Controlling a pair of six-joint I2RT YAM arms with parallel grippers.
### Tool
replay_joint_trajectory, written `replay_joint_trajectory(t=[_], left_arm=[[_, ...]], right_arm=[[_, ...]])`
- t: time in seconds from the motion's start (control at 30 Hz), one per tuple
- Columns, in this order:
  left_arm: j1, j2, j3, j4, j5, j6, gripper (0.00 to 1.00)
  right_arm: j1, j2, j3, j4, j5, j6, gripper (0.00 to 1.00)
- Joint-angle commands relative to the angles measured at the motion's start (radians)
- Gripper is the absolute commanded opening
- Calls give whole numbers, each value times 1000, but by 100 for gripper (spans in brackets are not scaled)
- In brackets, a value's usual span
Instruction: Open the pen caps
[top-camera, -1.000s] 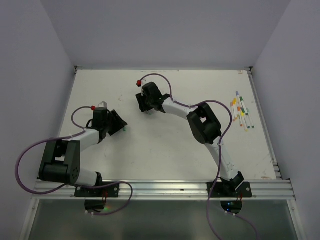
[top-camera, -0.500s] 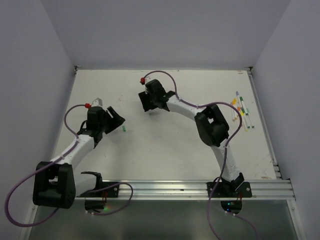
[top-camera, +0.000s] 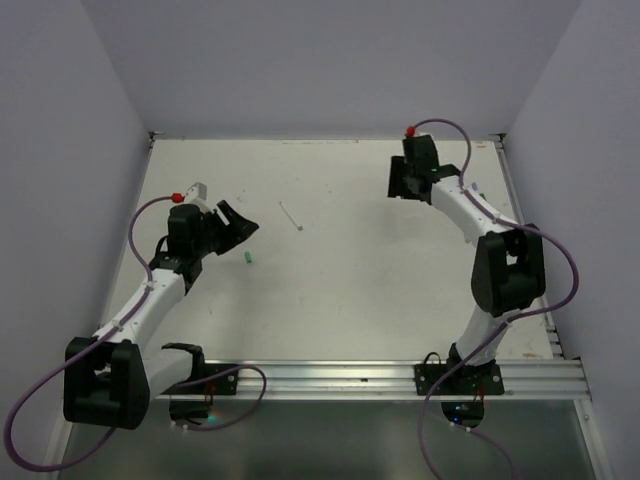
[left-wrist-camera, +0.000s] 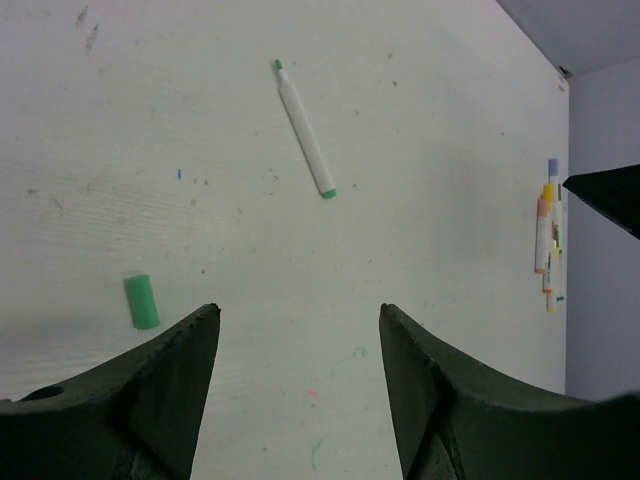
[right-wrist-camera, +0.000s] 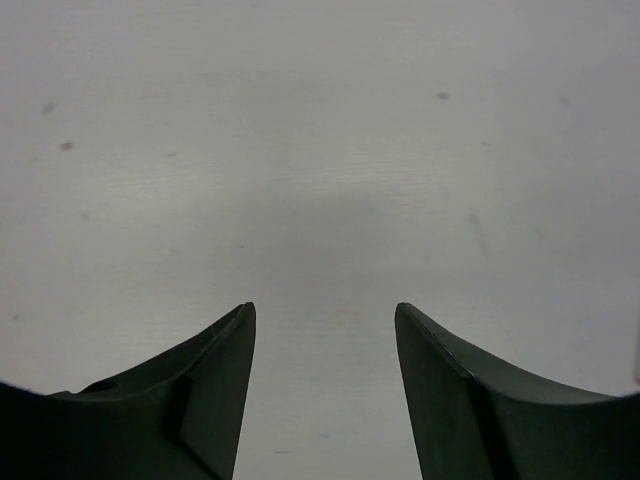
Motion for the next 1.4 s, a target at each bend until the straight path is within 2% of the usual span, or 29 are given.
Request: replay_joint_trajectory(t=[0.0, 0.23, 0.5, 0.67, 0.97, 1.37], left_arm=[[-26, 17, -16, 133, 80, -37, 68], [-126, 86, -6, 207, 71, -54, 68], [-136, 163, 23, 207, 96, -9, 68], [-136, 158, -7, 237, 109, -31, 68], [-136, 144, -7, 234, 100, -28, 68], [-136, 166, -18, 254, 116, -37, 68]], right_arm=[[-123, -81, -77, -60, 43, 13, 61], [-284, -38, -107, -69, 36, 8, 60], [-332, 50, -116, -16, 40, 20, 59], [-346, 80, -111, 1, 59, 28, 59], [-404, 88, -133, 24, 94, 13, 59], [-464, 93, -185, 56, 66, -3, 59]])
